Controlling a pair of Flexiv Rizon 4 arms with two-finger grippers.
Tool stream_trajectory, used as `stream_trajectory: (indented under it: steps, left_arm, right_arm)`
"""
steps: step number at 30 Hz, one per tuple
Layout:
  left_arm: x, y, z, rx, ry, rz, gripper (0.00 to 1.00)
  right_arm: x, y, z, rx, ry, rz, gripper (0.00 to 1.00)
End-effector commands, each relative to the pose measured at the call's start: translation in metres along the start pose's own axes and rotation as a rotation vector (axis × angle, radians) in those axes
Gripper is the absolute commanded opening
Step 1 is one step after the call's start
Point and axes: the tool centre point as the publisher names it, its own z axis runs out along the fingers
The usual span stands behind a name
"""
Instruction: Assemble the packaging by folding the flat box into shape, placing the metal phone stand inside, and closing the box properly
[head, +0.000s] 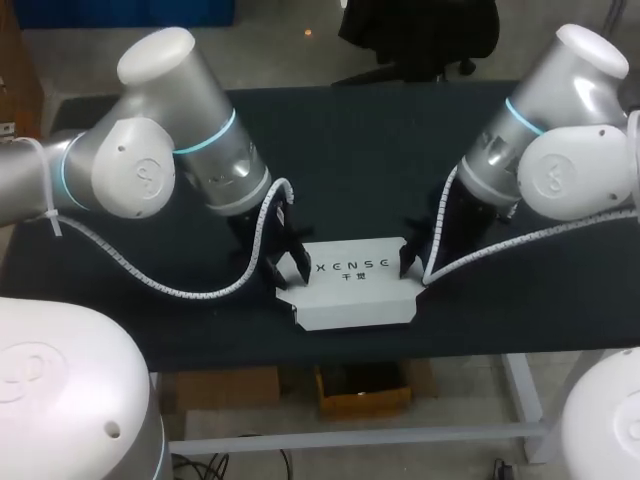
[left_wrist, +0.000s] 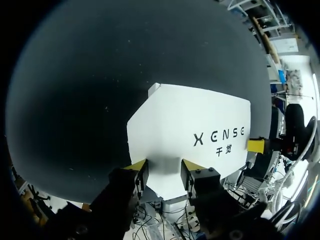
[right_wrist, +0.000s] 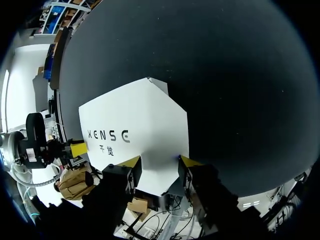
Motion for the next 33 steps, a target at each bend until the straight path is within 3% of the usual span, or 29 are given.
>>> stream_trajectory:
  steps: [1,33]
  left_arm:
    - [-0.0047,0.0056,0.0036,0.016,0.022,0.009,0.43]
    - [-0.0051,0.0020,0.0105,0.039,0.107,0.069,0.43]
  right_arm:
    - [-0.0027,-0.0009,0.0021,0.003,0.016,-0.006,0.46]
    - [0.0011,0.0047,0.0064,-0.019,0.097,-0.059,0.44]
